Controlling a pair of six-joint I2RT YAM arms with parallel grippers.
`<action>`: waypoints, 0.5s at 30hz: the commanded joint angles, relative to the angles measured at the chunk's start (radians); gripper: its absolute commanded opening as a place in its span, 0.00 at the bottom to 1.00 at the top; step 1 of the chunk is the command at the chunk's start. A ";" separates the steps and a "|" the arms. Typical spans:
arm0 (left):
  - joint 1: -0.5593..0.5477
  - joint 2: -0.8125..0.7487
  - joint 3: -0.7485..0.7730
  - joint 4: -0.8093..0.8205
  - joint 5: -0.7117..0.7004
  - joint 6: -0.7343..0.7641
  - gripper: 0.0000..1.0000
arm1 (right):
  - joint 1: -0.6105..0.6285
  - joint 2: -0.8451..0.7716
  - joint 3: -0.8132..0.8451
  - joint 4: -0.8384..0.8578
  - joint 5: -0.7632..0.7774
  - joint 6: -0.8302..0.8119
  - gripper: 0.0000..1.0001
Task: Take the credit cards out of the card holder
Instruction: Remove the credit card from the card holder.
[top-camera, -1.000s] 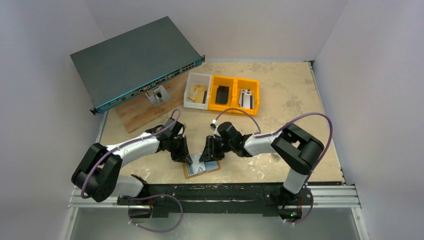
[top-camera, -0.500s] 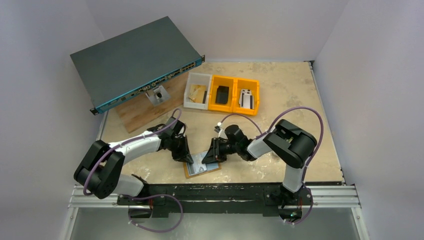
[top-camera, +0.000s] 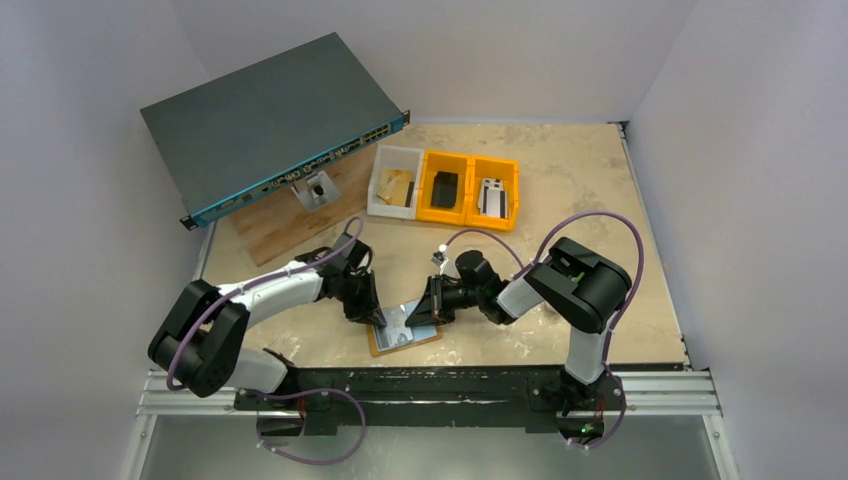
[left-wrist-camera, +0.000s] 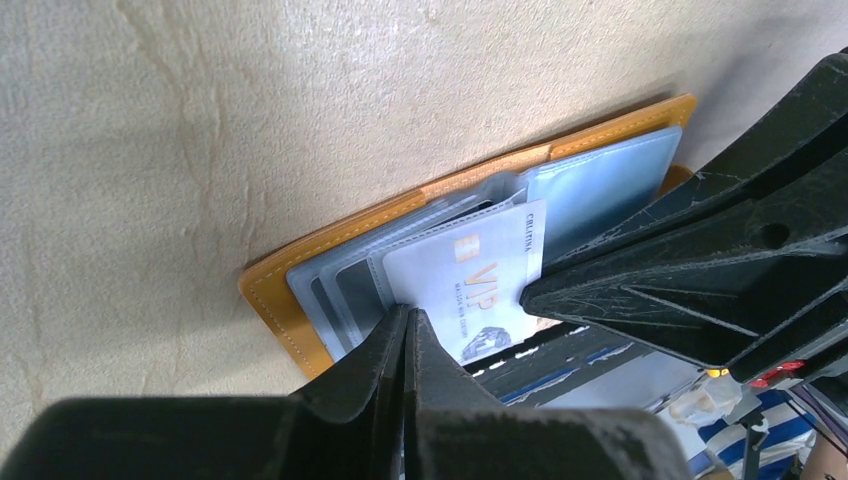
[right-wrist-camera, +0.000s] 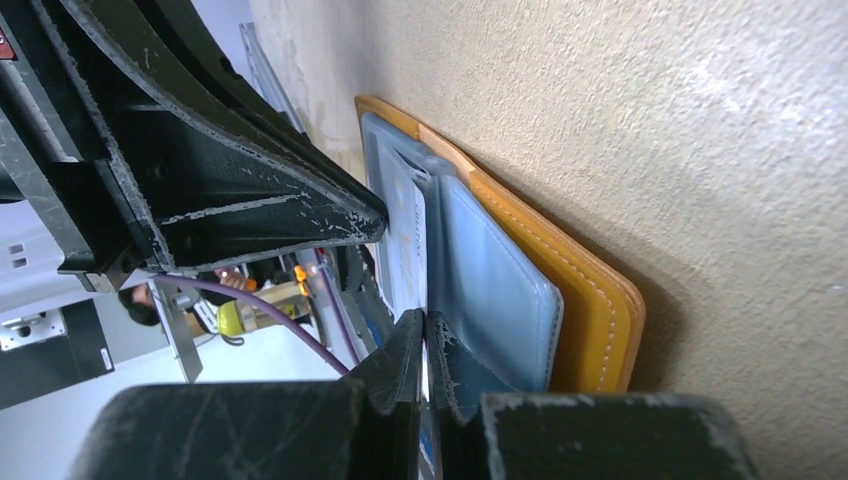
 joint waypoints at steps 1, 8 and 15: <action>0.003 0.016 0.013 -0.076 -0.122 0.041 0.00 | -0.016 -0.016 -0.019 0.041 0.008 0.007 0.00; 0.003 0.015 0.028 -0.104 -0.147 0.059 0.00 | -0.044 -0.063 -0.055 -0.023 0.058 -0.024 0.00; 0.004 0.028 0.036 -0.101 -0.140 0.066 0.00 | -0.050 -0.053 -0.060 -0.021 0.056 -0.031 0.00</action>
